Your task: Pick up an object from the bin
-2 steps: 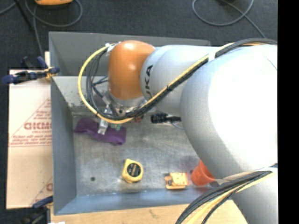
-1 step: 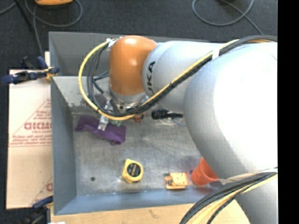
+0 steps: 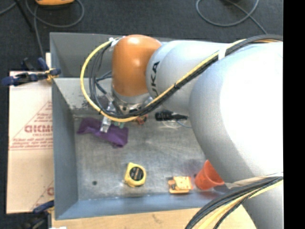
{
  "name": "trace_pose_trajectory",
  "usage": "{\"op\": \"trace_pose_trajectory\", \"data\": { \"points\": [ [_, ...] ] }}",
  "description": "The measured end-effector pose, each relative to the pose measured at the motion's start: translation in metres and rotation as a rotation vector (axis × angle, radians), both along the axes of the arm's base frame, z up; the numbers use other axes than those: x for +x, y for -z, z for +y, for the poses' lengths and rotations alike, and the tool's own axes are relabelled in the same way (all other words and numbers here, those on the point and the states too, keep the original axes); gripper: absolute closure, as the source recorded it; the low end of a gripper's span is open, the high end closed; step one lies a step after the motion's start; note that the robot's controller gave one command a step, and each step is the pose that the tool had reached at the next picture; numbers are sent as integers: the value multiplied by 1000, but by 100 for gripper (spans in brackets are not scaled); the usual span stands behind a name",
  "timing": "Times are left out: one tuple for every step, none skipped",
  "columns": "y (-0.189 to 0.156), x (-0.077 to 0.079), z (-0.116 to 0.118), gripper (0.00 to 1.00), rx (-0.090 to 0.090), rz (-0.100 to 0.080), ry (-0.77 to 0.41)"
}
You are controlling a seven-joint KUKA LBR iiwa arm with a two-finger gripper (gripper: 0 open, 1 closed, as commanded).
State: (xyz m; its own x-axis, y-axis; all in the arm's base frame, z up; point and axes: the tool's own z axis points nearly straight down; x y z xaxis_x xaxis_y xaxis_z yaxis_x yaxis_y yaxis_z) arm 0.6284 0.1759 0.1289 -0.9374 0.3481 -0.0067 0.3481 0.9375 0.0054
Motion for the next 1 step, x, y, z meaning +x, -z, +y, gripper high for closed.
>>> {"op": "trace_pose_trajectory", "data": {
  "points": [
    [-2,0,0,100,0,1,0]
  ]
}}
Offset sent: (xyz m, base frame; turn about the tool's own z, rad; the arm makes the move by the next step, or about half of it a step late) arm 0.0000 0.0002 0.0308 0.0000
